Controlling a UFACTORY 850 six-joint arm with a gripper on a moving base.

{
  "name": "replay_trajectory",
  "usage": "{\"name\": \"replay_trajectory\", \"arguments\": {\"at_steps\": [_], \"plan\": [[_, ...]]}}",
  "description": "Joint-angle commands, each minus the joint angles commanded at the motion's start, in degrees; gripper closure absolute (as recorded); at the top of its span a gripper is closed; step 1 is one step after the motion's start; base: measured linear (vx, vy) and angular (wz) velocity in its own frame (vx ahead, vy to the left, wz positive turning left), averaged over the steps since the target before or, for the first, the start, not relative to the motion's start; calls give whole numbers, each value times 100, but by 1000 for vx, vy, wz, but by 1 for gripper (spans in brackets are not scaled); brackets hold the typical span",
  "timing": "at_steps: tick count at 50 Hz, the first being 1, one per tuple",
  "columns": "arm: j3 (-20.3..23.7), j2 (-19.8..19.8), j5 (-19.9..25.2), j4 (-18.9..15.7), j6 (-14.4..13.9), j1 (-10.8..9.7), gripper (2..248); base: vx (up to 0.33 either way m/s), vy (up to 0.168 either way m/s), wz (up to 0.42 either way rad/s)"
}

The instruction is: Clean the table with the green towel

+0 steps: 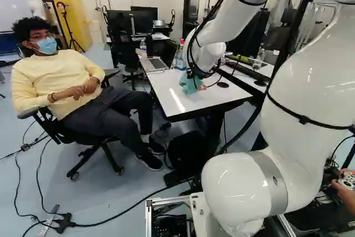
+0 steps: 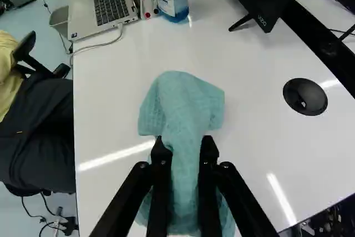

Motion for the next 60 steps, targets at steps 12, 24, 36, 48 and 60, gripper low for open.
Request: {"name": "replay_trajectory", "arguments": {"at_steps": [12, 24, 36, 48, 60], "plan": [[393, 579, -41, 0, 0, 92, 196, 0, 0, 0], [514, 746, -41, 0, 0, 131, 196, 0, 0, 0], [522, 757, -41, 0, 0, 125, 196, 0, 0, 0], [521, 756, -28, 0, 0, -69, 196, 0, 0, 0], [491, 723, 75, 0, 0, -323, 196, 0, 0, 0]]}}
